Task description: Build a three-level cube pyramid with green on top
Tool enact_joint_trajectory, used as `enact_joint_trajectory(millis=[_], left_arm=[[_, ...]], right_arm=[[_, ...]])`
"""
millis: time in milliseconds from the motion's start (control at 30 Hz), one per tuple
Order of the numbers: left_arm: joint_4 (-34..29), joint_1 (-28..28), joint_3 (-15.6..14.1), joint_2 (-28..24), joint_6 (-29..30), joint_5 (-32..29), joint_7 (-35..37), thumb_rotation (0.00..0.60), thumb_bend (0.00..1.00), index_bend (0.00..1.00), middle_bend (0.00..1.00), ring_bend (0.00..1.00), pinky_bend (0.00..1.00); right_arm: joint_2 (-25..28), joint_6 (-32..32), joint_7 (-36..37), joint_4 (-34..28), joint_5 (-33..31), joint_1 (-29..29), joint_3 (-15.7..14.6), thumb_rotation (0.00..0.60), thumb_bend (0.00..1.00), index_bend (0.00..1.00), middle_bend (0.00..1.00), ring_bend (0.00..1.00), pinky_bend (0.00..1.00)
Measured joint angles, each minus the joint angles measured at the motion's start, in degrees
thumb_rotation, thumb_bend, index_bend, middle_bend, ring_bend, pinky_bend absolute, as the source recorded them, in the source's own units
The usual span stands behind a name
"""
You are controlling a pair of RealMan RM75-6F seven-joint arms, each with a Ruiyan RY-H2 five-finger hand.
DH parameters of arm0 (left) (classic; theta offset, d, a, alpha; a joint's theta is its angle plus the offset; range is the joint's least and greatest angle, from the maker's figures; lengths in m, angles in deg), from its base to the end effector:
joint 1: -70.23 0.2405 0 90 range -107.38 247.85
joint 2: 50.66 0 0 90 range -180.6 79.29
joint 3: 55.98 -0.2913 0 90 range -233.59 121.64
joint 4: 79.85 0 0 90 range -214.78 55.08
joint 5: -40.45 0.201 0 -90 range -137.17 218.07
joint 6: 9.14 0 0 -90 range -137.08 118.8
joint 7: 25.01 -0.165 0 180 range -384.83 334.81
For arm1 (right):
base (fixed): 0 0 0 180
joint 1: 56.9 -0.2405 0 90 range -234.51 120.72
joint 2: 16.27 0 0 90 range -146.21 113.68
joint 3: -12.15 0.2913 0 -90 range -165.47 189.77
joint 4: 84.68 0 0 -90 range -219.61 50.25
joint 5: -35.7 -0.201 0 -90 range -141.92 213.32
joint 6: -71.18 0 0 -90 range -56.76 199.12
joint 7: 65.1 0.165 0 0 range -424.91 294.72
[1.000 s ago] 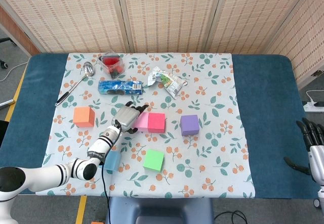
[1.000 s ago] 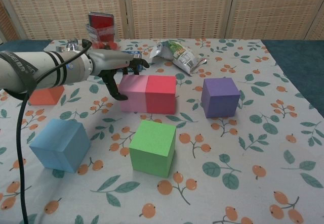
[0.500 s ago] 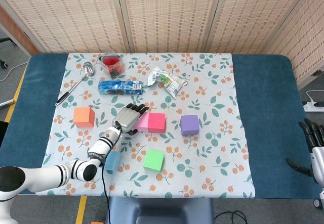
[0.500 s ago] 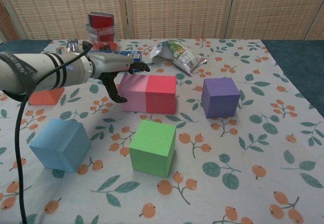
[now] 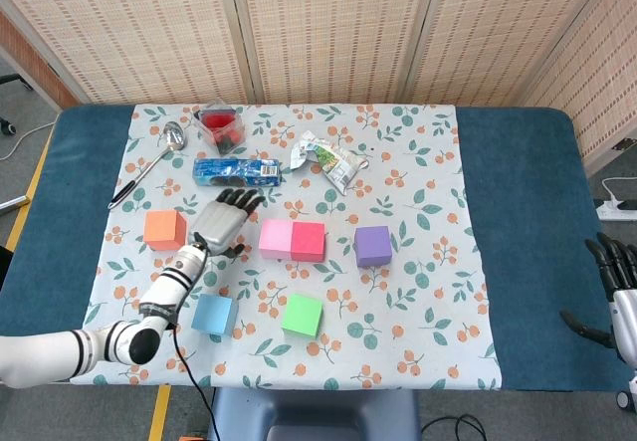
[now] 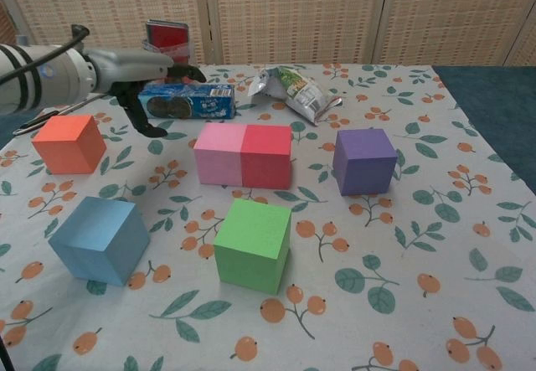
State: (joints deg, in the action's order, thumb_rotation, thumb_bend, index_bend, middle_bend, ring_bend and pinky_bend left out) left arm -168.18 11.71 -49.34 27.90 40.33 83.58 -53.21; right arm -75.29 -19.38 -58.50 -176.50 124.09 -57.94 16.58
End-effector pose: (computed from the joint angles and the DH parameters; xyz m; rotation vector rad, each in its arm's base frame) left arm -0.1282 0.4400 0.0306 -1.9315 -0.8504 -0.7211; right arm -0.3408 -0.1861 0.2300 1.3151 -0.8419 0.9741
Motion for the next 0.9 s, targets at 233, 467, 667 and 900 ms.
enact_joint_trajectory(millis=[233, 467, 667, 900], left_arm=[[2.3, 5.4, -2.6, -5.0, 0.0, 2.6, 4.6, 0.6, 0.33, 0.0, 0.01, 0.0, 0.07], [7.2, 7.8, -4.2, -5.2, -4.0, 3.6, 8.5, 0.6, 0.33, 0.0, 0.0, 0.0, 0.07], [10.7, 9.8, -4.8, -4.3, -5.2, 4.9, 10.9, 0.6, 0.33, 0.0, 0.0, 0.0, 0.06], [13.9, 11.2, -4.5, -3.5, -6.9, 6.2, 13.5, 0.6, 0.33, 0.0, 0.0, 0.0, 0.07]], right_arm=[[0.4, 0.7, -0.8, -0.7, 1.1, -1.0, 0.1, 0.6, 0.0, 0.0, 0.0, 0.0, 0.0], [1.1, 1.3, -2.7, -2.4, 1.6, -2.0, 0.5, 0.6, 0.0, 0.0, 0.0, 0.0, 0.0], [2.5, 1.6, -5.5, -5.2, 1.8, -2.4, 0.7, 0.6, 0.0, 0.0, 0.0, 0.0, 0.0], [2.5, 1.7, -6.5, -6.5, 1.9, -2.5, 0.4, 0.6, 0.0, 0.0, 0.0, 0.0, 0.0]])
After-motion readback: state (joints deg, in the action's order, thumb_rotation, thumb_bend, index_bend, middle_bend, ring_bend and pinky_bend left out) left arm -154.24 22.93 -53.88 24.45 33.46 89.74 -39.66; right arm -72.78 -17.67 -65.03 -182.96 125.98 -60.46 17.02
